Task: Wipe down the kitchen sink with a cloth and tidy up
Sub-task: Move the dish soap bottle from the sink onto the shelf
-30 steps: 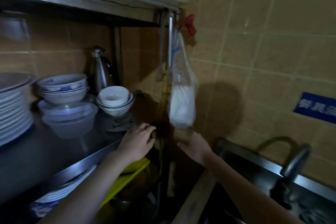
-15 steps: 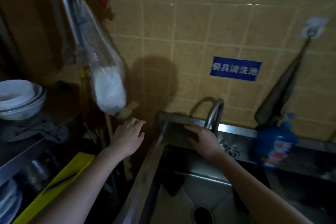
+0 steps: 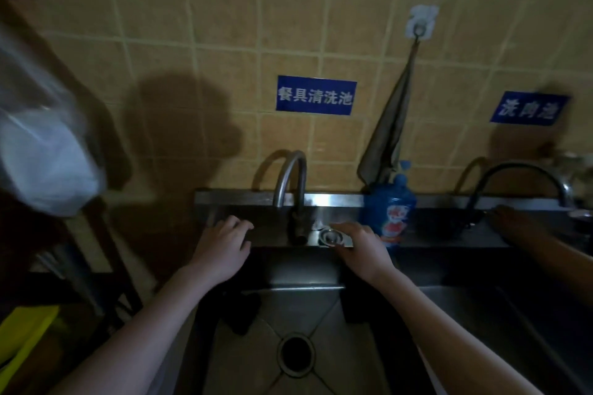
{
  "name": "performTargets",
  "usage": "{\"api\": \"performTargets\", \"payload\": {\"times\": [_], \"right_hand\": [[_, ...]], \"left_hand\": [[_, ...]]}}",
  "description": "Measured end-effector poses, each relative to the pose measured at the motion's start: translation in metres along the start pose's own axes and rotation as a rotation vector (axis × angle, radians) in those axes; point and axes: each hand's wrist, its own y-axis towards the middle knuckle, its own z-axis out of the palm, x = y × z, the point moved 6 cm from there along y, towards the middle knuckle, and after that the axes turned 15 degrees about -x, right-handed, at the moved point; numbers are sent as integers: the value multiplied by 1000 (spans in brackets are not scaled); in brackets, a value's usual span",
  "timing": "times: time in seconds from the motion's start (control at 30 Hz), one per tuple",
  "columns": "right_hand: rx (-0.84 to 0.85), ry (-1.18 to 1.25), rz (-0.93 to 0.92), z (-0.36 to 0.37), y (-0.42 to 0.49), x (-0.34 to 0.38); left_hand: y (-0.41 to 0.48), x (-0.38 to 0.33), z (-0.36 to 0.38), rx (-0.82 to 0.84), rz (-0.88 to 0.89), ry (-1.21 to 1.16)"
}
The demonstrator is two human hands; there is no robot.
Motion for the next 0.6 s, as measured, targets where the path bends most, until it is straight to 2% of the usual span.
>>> {"api": "performTargets", "payload": {"times": [0.3,0.6], "right_hand": [[-10,-66,149,-24,3,-72],[-68,-7,310,-31,28,-136]], "left_hand": [[21,-73,52,64,105,-61],[60,-120,95,103,160,-70]]}}
